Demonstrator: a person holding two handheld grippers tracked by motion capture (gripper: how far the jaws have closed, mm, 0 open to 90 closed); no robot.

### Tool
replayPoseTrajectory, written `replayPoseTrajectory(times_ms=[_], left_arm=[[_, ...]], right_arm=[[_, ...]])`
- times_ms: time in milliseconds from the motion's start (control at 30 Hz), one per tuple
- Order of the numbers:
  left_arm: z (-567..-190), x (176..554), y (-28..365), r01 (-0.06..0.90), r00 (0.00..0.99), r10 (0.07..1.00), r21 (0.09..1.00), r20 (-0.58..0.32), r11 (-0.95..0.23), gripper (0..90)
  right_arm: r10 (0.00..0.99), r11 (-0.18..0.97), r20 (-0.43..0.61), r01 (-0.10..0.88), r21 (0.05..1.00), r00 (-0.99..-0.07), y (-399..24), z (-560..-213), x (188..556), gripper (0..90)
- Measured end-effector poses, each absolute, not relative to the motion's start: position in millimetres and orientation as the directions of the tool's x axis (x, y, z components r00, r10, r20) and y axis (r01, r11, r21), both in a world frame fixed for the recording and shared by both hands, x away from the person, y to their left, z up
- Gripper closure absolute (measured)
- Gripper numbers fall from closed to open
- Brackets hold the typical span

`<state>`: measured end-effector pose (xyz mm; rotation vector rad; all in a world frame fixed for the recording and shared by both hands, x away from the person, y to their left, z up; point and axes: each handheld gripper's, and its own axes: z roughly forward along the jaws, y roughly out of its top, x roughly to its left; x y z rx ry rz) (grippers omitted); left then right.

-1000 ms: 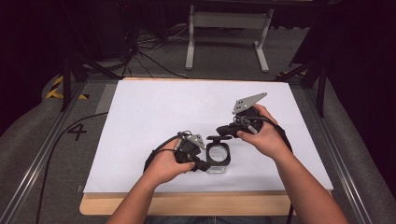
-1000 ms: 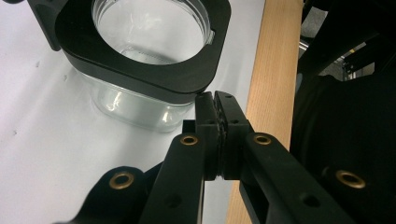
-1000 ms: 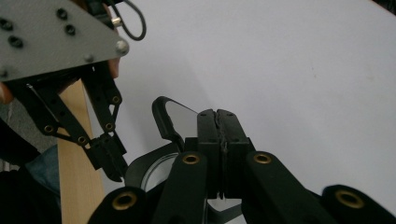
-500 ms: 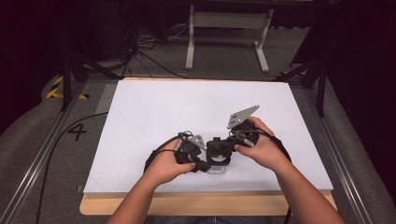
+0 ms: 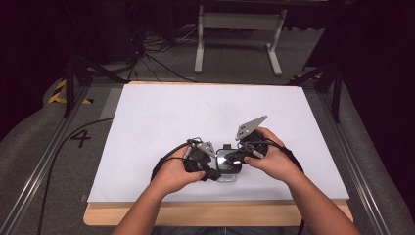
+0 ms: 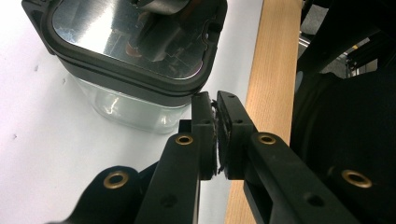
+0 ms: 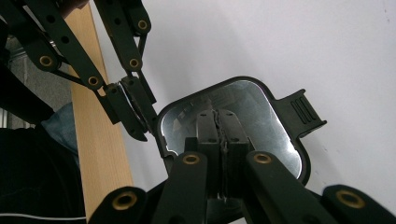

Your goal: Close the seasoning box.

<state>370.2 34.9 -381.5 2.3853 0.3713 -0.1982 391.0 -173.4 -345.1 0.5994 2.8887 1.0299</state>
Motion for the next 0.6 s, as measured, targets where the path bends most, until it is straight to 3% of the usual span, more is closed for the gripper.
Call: replayPoseTrajectory(times_ms=[400,600], left_arm=[[-372,368,49,0.343,0.939,0.223,0.647,-0.263,-0.681,77.4],[-360,369,74,0.387,0.921,0.291,0.686,-0.259,-0.616,74.4]], right_arm=[[0.357,0.669,0.139,0.357,0.652,-0.924,-178,-334,391,83.4],[0.393,0.617,0.123,0.361,0.699,-0.911,-194,-315,396,77.6]])
